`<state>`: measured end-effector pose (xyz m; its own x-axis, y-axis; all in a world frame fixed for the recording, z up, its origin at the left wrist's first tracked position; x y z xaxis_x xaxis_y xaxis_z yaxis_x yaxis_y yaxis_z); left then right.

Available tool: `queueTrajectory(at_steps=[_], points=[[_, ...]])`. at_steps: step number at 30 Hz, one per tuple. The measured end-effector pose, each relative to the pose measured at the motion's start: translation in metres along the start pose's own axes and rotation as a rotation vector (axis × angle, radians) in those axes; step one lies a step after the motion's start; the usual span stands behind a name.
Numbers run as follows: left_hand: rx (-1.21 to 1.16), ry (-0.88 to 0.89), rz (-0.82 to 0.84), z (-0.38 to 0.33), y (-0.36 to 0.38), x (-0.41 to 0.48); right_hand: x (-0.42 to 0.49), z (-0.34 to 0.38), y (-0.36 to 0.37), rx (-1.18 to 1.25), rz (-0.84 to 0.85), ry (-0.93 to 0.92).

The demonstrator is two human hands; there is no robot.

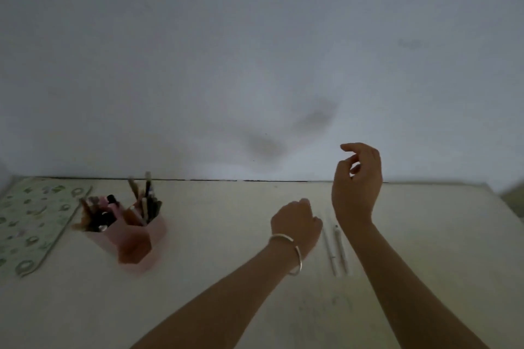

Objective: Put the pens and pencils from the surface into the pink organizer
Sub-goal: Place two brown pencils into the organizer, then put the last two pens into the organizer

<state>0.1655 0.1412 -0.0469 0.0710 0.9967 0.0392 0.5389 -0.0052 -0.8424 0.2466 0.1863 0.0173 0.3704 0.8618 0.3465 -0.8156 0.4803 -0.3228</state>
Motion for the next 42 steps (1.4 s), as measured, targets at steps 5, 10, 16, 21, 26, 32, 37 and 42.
queueTrajectory(at_steps=[5, 10, 16, 21, 26, 32, 37, 42], points=[[0.084, -0.084, 0.19, -0.023, 0.073, 0.014, 0.003, -0.054, -0.057, -0.09, -0.063, 0.09], [0.137, -0.097, 0.274, -0.011, 0.089, 0.013, -0.005, -0.089, -0.08, -0.147, -0.059, 0.168], [-0.065, -0.062, 0.018, -0.009, 0.032, 0.018, -0.017, -0.106, -0.065, -0.253, 0.038, 0.243], [-0.234, 0.02, -0.25, 0.0, -0.039, 0.01, -0.021, -0.132, -0.032, -0.726, 0.319, 0.358], [-0.156, 0.048, -0.261, 0.026, -0.074, -0.02, -0.048, -0.139, -0.008, -1.014, 0.518, 0.331], [-0.084, 0.108, -0.436, 0.087, -0.156, -0.064, -0.074, -0.005, 0.067, -0.216, 0.431, 0.064], [0.026, 0.056, -0.662, 0.147, -0.227, -0.1, -0.112, 0.111, 0.109, 0.27, 0.51, -0.111], [0.113, -0.064, -0.619, 0.192, -0.219, -0.124, -0.154, 0.141, 0.136, 0.402, 0.602, -0.134]])
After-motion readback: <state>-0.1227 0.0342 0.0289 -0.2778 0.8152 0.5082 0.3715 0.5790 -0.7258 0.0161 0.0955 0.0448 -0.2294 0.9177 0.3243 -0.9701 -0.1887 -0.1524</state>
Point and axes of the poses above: each hand's wrist, its own x-axis towards the middle knuckle, its own y-axis out of the palm, z = x × y, the point moved 1 cm from there along x, towards the middle knuckle, and after that the axes turned 15 degrees about y, right-handed, at the moved point
